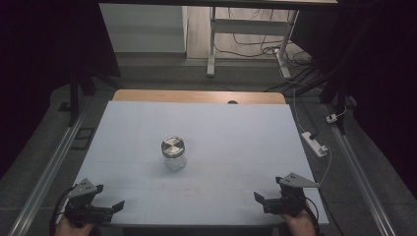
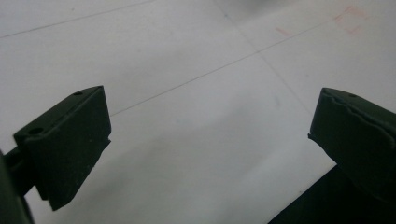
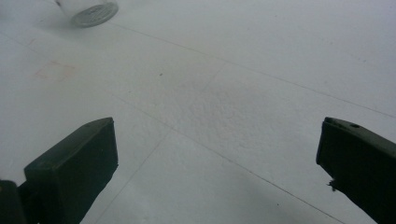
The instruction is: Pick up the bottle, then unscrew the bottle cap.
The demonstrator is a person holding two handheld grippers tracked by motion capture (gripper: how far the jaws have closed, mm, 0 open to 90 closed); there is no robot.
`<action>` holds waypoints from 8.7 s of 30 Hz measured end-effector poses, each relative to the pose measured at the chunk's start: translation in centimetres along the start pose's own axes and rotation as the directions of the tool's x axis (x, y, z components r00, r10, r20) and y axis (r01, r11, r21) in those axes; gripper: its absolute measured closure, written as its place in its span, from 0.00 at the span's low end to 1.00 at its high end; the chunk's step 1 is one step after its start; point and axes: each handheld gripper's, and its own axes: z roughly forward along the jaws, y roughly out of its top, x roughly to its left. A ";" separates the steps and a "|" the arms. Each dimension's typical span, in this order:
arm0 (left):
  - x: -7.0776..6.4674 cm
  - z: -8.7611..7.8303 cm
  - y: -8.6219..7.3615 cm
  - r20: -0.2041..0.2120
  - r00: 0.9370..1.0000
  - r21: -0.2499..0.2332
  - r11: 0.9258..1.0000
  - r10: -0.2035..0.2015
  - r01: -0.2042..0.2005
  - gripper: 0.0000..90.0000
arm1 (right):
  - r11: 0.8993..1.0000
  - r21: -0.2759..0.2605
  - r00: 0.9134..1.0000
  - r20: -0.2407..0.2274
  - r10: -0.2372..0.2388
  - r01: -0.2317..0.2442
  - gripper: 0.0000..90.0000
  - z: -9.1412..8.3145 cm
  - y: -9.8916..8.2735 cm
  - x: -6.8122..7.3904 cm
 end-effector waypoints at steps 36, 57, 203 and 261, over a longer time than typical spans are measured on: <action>-0.8 0.7 1.0 -0.009 0.998 0.033 0.997 0.066 -0.065 0.00 | 0.999 0.033 1.000 -0.014 -0.004 0.004 0.00 0.2 0.1 0.2; -0.9 1.9 2.2 0.066 0.990 -0.002 0.992 0.124 -0.124 0.00 | 0.999 0.031 0.999 -0.037 -0.018 0.019 0.00 0.2 0.0 0.2; -6.4 12.7 15.7 0.138 0.932 -0.072 0.942 0.334 -0.327 0.17 | 0.997 0.061 0.998 -0.045 -0.049 0.052 0.00 0.6 0.1 0.4; -10.6 11.7 15.1 0.295 0.848 -0.110 0.897 0.441 -0.428 0.17 | 0.992 -0.026 0.981 -0.145 -0.126 0.123 0.00 0.8 2.9 2.9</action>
